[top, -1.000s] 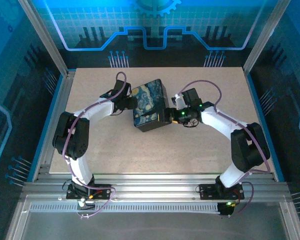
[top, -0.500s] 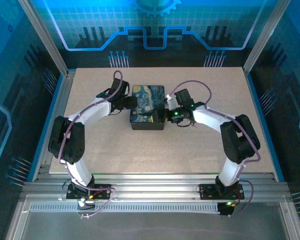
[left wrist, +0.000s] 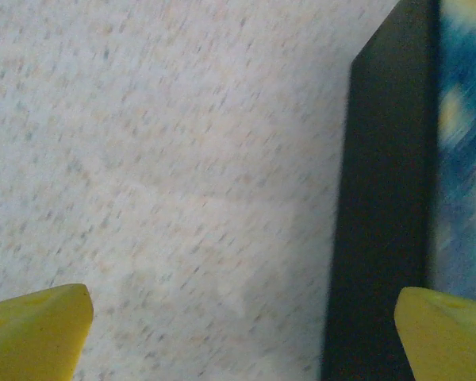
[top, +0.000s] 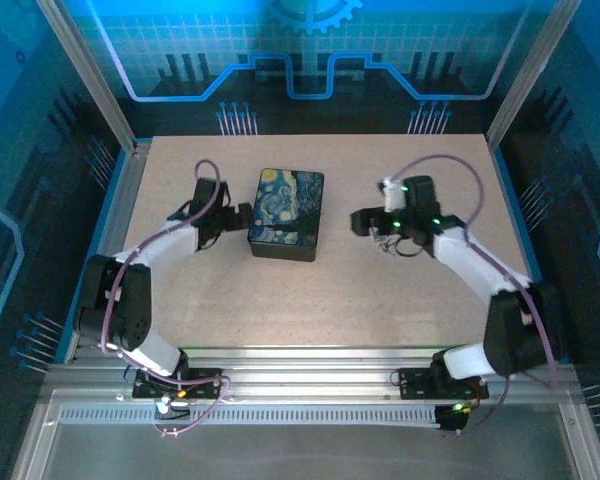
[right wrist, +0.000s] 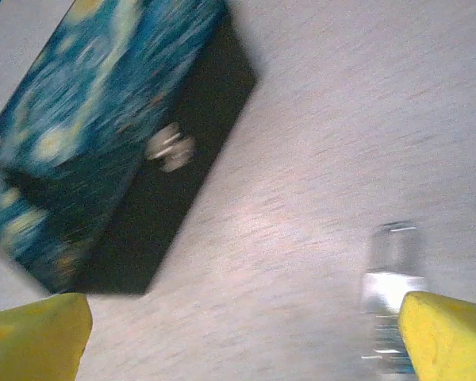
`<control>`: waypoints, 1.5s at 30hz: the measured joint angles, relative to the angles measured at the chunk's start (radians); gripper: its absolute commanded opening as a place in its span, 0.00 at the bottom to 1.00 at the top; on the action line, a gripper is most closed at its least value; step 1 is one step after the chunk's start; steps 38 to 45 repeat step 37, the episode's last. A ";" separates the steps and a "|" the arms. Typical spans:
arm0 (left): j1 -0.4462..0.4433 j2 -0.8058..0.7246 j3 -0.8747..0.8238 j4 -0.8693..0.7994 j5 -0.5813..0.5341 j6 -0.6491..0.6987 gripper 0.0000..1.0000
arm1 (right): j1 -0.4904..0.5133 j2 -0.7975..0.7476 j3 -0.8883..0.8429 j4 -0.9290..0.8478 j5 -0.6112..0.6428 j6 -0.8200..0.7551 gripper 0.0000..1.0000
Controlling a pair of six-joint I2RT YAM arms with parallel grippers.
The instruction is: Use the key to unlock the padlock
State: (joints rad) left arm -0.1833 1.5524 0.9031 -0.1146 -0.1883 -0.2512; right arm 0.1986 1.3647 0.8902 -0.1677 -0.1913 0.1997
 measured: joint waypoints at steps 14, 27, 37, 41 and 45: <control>0.062 -0.165 -0.331 0.458 -0.136 0.161 0.99 | -0.176 0.010 -0.460 0.603 0.188 -0.134 1.00; 0.154 -0.007 -0.534 0.929 -0.016 0.236 0.99 | -0.159 0.141 -0.468 0.865 0.210 -0.184 1.00; 0.154 -0.007 -0.532 0.981 0.032 0.236 0.99 | -0.151 0.141 -0.468 0.880 0.219 -0.198 1.00; 0.154 -0.007 -0.532 0.981 0.032 0.236 0.99 | -0.151 0.141 -0.468 0.880 0.219 -0.198 1.00; 0.154 -0.007 -0.532 0.981 0.032 0.236 0.99 | -0.151 0.141 -0.468 0.880 0.219 -0.198 1.00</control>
